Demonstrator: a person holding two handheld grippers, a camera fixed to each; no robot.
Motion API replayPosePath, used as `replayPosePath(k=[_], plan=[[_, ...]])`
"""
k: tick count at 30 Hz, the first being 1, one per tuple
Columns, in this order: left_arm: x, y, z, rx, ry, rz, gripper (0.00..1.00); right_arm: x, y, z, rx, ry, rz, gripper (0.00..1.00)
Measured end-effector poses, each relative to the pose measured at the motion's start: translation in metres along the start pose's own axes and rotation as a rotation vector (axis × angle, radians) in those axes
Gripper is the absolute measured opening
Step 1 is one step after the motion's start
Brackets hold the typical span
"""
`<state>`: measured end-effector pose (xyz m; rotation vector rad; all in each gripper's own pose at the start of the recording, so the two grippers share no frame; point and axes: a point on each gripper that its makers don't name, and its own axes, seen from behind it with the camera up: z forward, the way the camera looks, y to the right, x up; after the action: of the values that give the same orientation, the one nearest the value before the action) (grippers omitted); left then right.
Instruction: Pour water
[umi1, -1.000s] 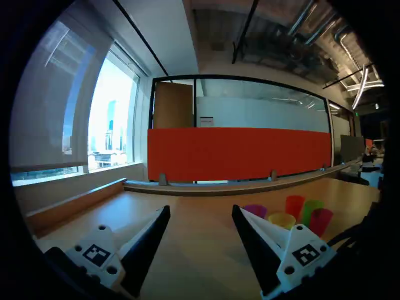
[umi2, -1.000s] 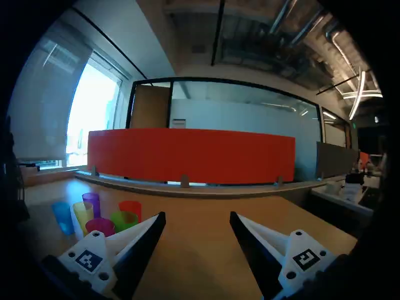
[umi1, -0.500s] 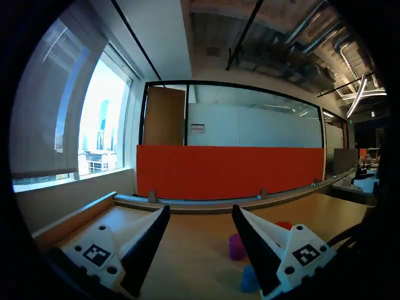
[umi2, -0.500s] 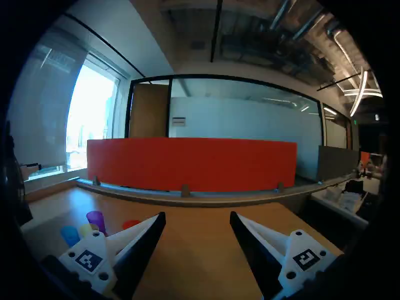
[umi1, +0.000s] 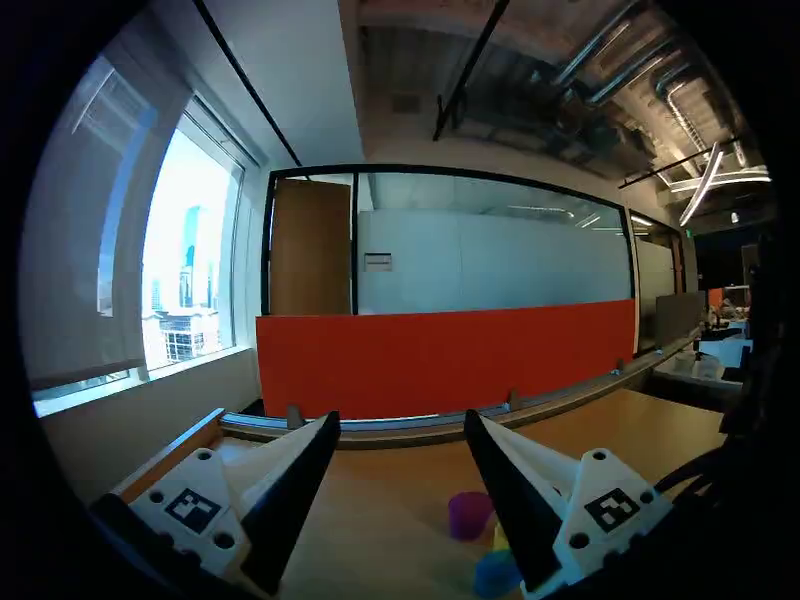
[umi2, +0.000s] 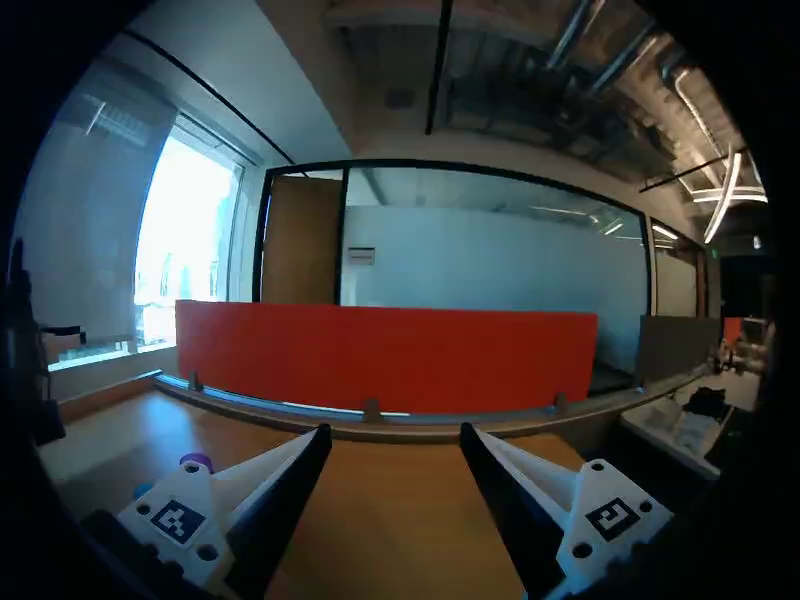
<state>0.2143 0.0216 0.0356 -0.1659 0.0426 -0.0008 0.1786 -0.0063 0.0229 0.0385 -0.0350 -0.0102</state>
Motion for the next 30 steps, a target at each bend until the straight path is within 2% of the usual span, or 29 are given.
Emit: replayPosePath(k=[17, 26, 30], plan=[[-0.001, 0.004, 0.007, -0.038, -0.024, -0.009, 0.92, -0.003, -0.002, 0.003, 0.015, -0.015, -0.014, 0.99], [0.001, 0.009, 0.004, -0.083, -0.030, 0.007, 0.92, 0.000, -0.011, 0.004, 0.063, -0.017, -0.016, 1.00], [0.004, 0.016, 0.002, -0.127, -0.026, 0.007, 0.92, 0.003, -0.022, 0.002, 0.116, -0.015, -0.014, 0.99]])
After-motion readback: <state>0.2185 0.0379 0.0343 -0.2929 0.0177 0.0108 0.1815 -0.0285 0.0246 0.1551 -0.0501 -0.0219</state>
